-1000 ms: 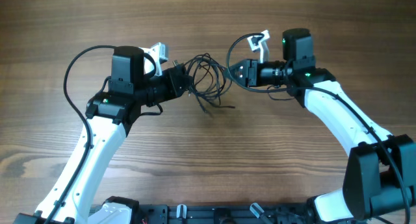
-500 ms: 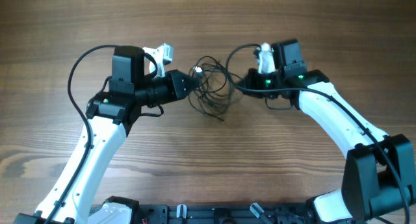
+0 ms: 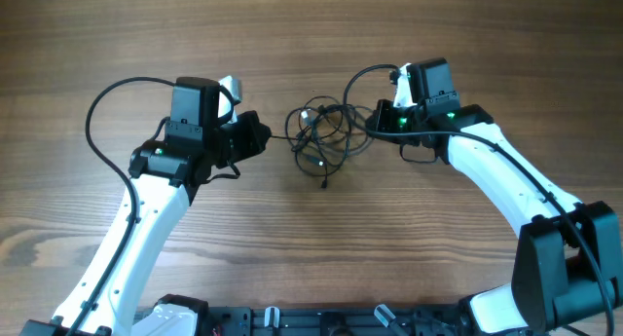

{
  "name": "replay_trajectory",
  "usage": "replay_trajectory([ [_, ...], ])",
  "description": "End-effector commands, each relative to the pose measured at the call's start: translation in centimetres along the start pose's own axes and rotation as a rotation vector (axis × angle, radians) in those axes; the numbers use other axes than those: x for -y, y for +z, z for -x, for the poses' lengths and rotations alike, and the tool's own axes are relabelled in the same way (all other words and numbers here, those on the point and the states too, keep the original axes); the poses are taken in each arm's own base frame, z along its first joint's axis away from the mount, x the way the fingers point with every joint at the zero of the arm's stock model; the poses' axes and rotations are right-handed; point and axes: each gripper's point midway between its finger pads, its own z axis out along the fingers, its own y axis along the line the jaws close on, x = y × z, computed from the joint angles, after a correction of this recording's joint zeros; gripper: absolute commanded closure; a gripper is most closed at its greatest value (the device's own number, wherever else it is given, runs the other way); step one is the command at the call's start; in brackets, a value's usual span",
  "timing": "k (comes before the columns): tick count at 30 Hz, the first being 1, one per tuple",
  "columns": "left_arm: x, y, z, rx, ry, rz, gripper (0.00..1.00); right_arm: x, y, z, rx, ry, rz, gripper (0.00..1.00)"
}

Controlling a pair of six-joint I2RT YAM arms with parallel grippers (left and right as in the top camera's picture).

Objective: Untangle cables

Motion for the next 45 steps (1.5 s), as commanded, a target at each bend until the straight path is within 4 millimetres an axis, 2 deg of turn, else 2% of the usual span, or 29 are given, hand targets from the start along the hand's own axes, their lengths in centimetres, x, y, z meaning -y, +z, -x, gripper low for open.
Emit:
replay_trajectory([
  [1,-3.5,-1.6,3.5,0.17,-0.012,0.189,0.96,0.3,0.0,0.0,-0.006,-0.014,-0.011,0.96],
  [2,-4.8,-2.2,4.4,0.213,-0.038,0.238,0.96,1.1,0.0,-0.1,-0.004,0.007,-0.055,0.96],
  [5,-6.9,-3.9,6.5,0.298,-0.114,0.269,0.96,3.6,-0.3,-0.6,0.001,0.07,-0.188,0.96],
  [9,-8.6,-6.5,9.0,0.412,-0.185,0.264,0.96,5.9,-0.9,-0.9,0.021,0.145,-0.317,0.96],
  [12,-9.6,-9.1,11.2,0.52,-0.255,0.228,0.96,6.0,-1.0,-0.9,0.022,0.148,-0.325,0.96],
  [18,-9.9,-12.4,13.9,0.611,-0.373,0.035,0.96,6.0,-1.0,-1.0,0.021,0.149,-0.325,0.96],
  [20,-10.1,-13.0,14.1,0.609,-0.426,-0.017,0.96,5.5,-0.8,-0.9,0.016,0.137,-0.295,0.96],
  [22,-9.8,-13.1,14.0,0.592,-0.434,-0.057,0.96,3.7,-0.3,-0.7,-0.002,0.054,-0.194,0.96],
  [24,-9.2,-12.8,13.7,0.563,-0.426,-0.089,0.96,0.3,0.0,-0.6,-0.03,-0.08,-0.007,0.96],
  [25,-8.6,-12.4,13.3,0.53,-0.422,-0.111,0.94,-2.7,-0.2,-0.8,-0.05,-0.177,0.161,0.96],
  [26,-8.2,-11.9,12.9,0.502,-0.421,-0.123,0.86,-4.9,-0.7,-1.1,-0.064,-0.239,0.29,0.96],
  [27,-7.7,-11.4,12.4,0.472,-0.418,-0.132,0.73,-6.7,-1.4,-1.4,-0.075,-0.279,0.401,0.96],
  [28,-7.3,-10.7,11.8,0.439,-0.409,-0.135,0.55,-8.5,-2.2,-1.7,-0.086,-0.306,0.508,0.96],
  [29,-7.0,-10.1,11.3,0.411,-0.41,-0.132,0.42,-9.4,-2.8,-1.8,-0.09,-0.325,0.572,0.96],
  [30,-6.8,-9.5,10.8,0.382,-0.413,-0.129,0.37,-10.2,-3.3,-1.9,-0.093,-0.34,0.62,0.96],
  [31,-6.6,-8.9,10.3,0.355,-0.414,-0.127,0.32,-10.6,-3.7,-2.0,-0.095,-0.35,0.653,0.96],
  [34,-5.7,-7.0,8.9,0.276,-0.41,-0.124,0.3,-10.8,-3.8,-2.0,-0.097,-0.347,0.664,0.96],
  [39,-3.7,-3.7,6.9,0.157,-0.373,-0.13,0.34,-10.3,-3.3,-1.8,-0.096,-0.317,0.622,0.96],
  [43,-2.2,-0.3,5.2,0.059,-0.333,-0.133,0.35,-10.1,-3.3,-1.9,-0.099,-0.311,0.613,0.96],
  [45,-1.7,1.6,4.2,0.007,-0.319,-0.13,0.34,-9.4,-2.8,-1.6,-0.098,-0.263,0.561,0.96],
])
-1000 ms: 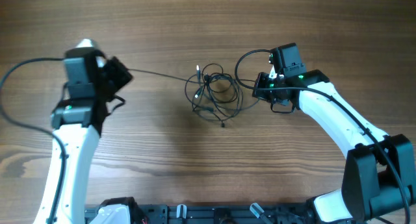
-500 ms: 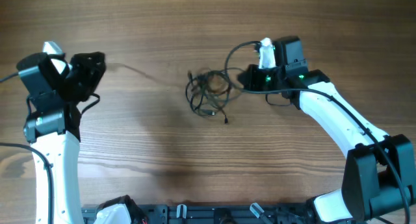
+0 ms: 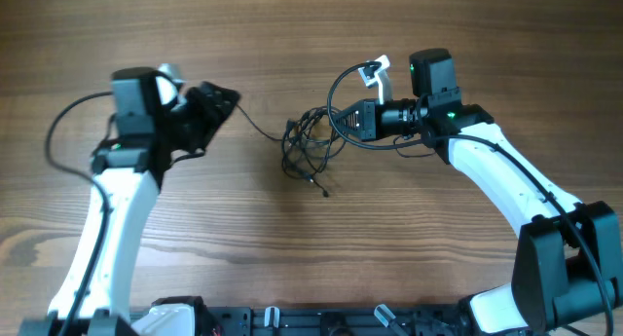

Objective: Untangle cables

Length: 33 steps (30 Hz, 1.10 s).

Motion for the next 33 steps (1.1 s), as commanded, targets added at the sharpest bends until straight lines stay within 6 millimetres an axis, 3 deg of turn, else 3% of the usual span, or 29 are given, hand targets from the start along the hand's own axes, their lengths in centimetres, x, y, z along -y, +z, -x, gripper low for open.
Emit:
replay_trajectory([
  [1,0.2,3.4,-2.2,-0.102,0.033,0.012,0.33,0.8,0.0,0.0,0.003,0.05,-0.04,0.96],
  [9,-1.0,8.6,-6.4,-0.242,0.032,0.065,0.31,1.2,0.0,-0.2,-0.001,0.064,-0.063,0.96],
  [15,-1.3,11.1,-8.6,-0.295,-0.038,0.089,0.31,1.2,0.0,-0.2,-0.003,0.066,-0.064,0.96],
  [21,-1.4,12.5,-10.5,-0.325,-0.016,0.112,0.39,1.2,0.0,-0.2,-0.003,0.066,-0.064,0.96],
  [28,-1.7,13.3,-12.2,-0.322,0.02,0.161,0.65,1.3,0.0,-0.2,-0.002,0.066,-0.065,0.96],
  [33,-2.3,13.3,-13.2,-0.329,0.036,0.202,0.62,1.7,-0.1,-0.2,0.001,0.072,-0.088,0.96],
])
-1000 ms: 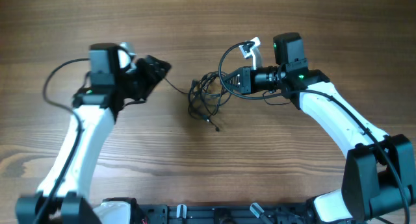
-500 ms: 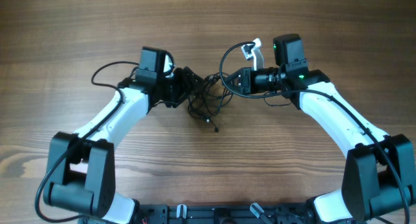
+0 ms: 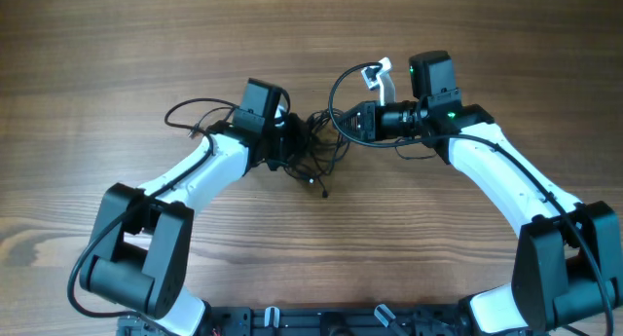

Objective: Untangle cables

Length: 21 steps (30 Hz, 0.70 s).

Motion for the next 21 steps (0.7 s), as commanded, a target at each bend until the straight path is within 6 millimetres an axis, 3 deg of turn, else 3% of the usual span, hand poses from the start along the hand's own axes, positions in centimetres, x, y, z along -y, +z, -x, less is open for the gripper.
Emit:
replay_trajectory([
  [1,-0.6,0.6,-0.4,0.008,0.007,0.059,0.61,0.4,0.0,0.2,0.004,0.01,-0.019,0.96],
  [6,-0.8,1.2,-1.3,-0.004,0.019,0.083,0.62,0.5,0.0,0.1,0.004,0.012,-0.022,0.96],
  [7,-0.8,1.3,-1.3,-0.004,0.021,0.081,0.67,0.4,0.0,0.1,0.003,0.012,-0.022,0.96],
  [10,-0.6,1.2,-0.9,0.005,0.023,0.071,0.96,0.5,0.0,0.1,0.001,0.014,-0.023,0.96],
  [13,-0.5,0.7,0.2,0.033,0.012,0.053,0.96,1.1,0.0,-0.1,0.0,0.028,-0.056,0.96],
  [18,-0.5,-2.8,3.7,0.126,-0.001,0.006,0.96,7.0,-1.4,-1.4,0.02,0.206,-0.396,0.96],
  [21,-0.2,-5.7,5.5,0.195,0.037,-0.023,0.96,11.4,-4.1,-3.0,0.06,0.369,-0.687,0.96],
])
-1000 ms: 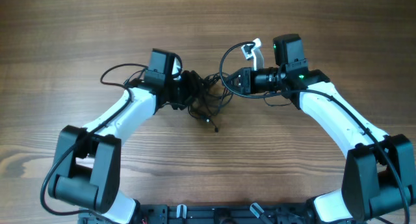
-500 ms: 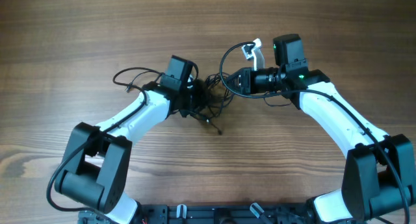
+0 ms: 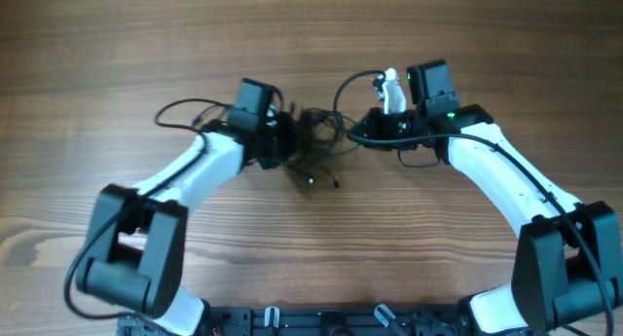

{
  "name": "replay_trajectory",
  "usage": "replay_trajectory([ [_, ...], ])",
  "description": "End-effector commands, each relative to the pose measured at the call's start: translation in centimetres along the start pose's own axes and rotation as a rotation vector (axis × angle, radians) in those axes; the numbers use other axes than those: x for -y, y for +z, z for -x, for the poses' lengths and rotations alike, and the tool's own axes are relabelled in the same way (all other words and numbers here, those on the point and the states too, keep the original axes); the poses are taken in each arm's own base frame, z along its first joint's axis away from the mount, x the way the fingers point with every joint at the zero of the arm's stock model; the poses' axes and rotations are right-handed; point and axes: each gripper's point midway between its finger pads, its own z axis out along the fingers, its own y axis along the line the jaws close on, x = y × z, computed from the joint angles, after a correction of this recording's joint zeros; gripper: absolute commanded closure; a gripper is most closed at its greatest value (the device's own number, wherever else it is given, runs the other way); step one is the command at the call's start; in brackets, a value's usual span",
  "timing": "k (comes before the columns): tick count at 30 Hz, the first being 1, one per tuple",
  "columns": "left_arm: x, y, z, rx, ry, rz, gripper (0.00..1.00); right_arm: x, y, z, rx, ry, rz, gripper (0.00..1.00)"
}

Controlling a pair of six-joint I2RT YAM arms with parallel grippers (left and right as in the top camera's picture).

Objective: Untangle cables

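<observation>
A knot of thin black cables (image 3: 316,141) lies at the table's middle, drawn out sideways between the two grippers. My left gripper (image 3: 290,143) is buried in the knot's left side and seems shut on strands there. On the right side, my right gripper (image 3: 362,131) is shut on the cables, its wrist turned so a white part (image 3: 389,88) faces up. A loose cable end (image 3: 334,184) trails toward the front. The fingertips themselves are hidden among the dark strands.
Each arm carries its own black wire loop: one left of the left wrist (image 3: 185,110), one arching above the right gripper (image 3: 346,83). The wooden table (image 3: 311,24) stretches all around; the arm bases stand at the front edge (image 3: 321,321).
My right gripper has shifted a little right and its wrist has rolled, white part now up. The left gripper has edged left. The knot looks flatter and stretched, and its loose end lies further right.
Both grippers first stood at the knot's sides. Then the left one was far to the left with a single strand drawn out, the right holding the knot. After that the left was back at the knot, and now both hold it, stretched between them.
</observation>
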Motion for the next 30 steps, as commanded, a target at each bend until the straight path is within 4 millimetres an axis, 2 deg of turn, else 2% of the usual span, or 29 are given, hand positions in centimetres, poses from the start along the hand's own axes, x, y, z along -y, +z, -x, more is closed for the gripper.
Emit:
replay_trajectory([
  [1,1.3,-5.5,4.2,0.159,0.076,-0.067,0.96,7.7,-1.8,0.7,0.126,0.225,-0.433,0.96],
  [4,1.0,-8.9,6.0,0.233,0.056,-0.093,0.96,10.3,-3.2,-0.2,0.156,0.318,-0.591,0.96],
  [8,1.2,-12.5,7.5,0.285,0.03,-0.173,0.96,11.7,-4.2,-0.8,0.17,0.362,-0.681,0.96],
  [9,1.3,-14.0,7.9,0.296,0.021,-0.214,0.96,12.2,-4.6,-1.0,0.182,0.387,-0.715,0.96],
  [14,0.5,-17.0,9.2,0.343,0.001,-0.263,0.96,12.7,-5.1,-1.1,0.196,0.4,-0.757,0.96],
  [16,0.5,-17.2,9.0,0.324,-0.005,-0.279,0.96,12.1,-4.6,-0.7,0.192,0.371,-0.712,0.94],
  [17,0.5,-17.0,8.7,0.306,-0.005,-0.283,0.96,11.1,-3.8,-0.1,0.166,0.288,-0.644,0.91],
  [19,0.5,-16.4,7.8,0.278,0.027,-0.264,0.96,9.5,-2.7,0.7,0.14,0.179,-0.546,0.76],
  [23,0.5,-15.2,6.3,0.233,0.067,-0.221,0.96,6.7,-1.4,1.3,0.115,0.092,-0.379,0.71],
  [25,0.9,-14.6,5.5,0.217,0.084,-0.211,0.96,5.2,-0.9,1.5,0.104,0.049,-0.298,0.62],
  [28,1.4,-14.1,4.8,0.207,0.108,-0.201,0.96,5.1,-0.8,1.6,0.106,0.044,-0.29,0.59],
  [30,1.6,-13.5,4.5,0.21,0.124,-0.178,0.9,4.7,-0.7,1.6,0.099,0.038,-0.269,0.58],
])
